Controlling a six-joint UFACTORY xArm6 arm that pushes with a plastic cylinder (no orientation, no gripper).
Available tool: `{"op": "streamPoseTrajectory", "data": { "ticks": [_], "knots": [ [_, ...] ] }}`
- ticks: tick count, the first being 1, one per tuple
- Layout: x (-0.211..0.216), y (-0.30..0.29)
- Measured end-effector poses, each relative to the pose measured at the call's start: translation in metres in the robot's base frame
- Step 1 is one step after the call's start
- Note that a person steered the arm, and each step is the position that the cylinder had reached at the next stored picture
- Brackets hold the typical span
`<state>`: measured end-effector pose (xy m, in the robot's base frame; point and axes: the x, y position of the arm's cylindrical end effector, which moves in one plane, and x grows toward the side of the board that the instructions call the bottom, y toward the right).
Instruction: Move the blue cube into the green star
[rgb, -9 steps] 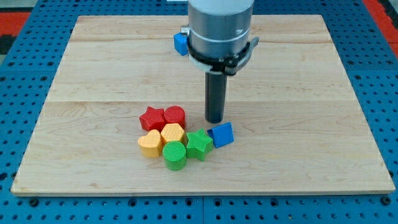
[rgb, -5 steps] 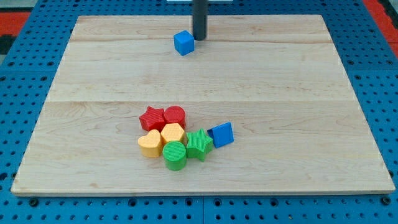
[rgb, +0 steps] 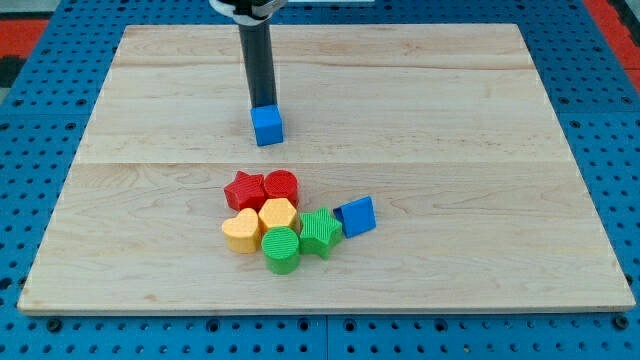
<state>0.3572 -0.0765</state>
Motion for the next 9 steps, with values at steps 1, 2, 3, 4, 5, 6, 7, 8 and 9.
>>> {"op": "streamPoseTrajectory", "data": {
  "ticks": [1, 2, 3, 4, 5, 6, 7, 8, 9],
  "knots": [
    [0.015, 0.000],
    [0.029, -0.019],
    [0.045, -0.038],
    [0.041, -0.030],
    [0.039, -0.017],
    [0.039, 0.007],
    [0.039, 0.035],
    [0.040, 0.047],
    [0.061, 0.049]
  ]
}}
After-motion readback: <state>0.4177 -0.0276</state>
